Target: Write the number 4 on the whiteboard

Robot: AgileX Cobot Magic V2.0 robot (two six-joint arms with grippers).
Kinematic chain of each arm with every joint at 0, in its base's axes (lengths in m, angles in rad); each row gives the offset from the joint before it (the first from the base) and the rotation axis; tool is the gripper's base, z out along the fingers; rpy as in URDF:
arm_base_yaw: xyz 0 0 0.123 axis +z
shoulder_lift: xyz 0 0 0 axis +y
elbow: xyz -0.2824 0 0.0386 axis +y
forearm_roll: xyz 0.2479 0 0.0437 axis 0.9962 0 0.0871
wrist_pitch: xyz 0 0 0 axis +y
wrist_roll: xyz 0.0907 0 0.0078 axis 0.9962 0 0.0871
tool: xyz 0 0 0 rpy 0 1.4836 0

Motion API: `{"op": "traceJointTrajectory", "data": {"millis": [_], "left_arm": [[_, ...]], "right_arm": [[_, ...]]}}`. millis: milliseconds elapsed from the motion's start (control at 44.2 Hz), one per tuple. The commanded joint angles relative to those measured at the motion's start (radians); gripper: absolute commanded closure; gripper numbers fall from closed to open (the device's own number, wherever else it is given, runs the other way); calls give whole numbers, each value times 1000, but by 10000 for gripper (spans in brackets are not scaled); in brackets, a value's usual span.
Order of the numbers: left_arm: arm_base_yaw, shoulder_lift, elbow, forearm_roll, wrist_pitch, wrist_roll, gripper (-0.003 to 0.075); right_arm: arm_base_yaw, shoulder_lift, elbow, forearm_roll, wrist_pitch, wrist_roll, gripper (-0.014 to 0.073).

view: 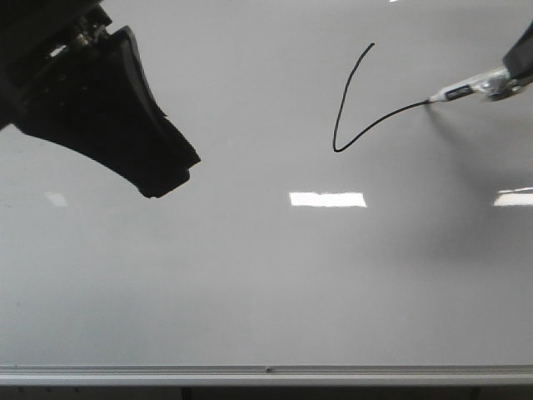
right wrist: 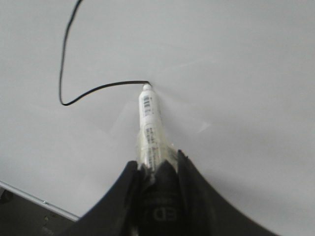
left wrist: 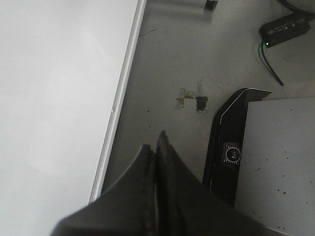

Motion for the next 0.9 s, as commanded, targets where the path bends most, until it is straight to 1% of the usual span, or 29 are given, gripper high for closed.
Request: {"op": "traceJointTrajectory", "data": {"millis": [0,68,158,339,611,701,747,837,882], "left_arm": [[-6,-29,-33,-35,-36,-11,741],[-6,-29,-33,-35,-36,-11,741],[-6,-29,-33,-35,-36,-11,741],[-6,-29,-33,-35,-36,-11,741],[-6,-29,-33,-35,-36,-11,741],[-6,-29,-33,-35,-36,-11,741],[-6,-29,-33,-35,-36,-11,741],[-6,-29,-33,-35,-36,-11,741],[-6,-29,-33,-35,-36,-11,741]], "right_arm": [[-34,-62,-27,19,-13,9,656],[-12,-105,-37,32,4,9,656],[42,-129,-69,33,-1,9,656],[121,-46,-146,33,-41,12,656],[127,36,-168,19,-52,23,656],[127,36,-164,-26,-42,54,656],[127,37,-159,-72,-25,88,656],[127,38,-106,-157,-14,148,656],[127,42,-70,-175,-13,165,656]]}}
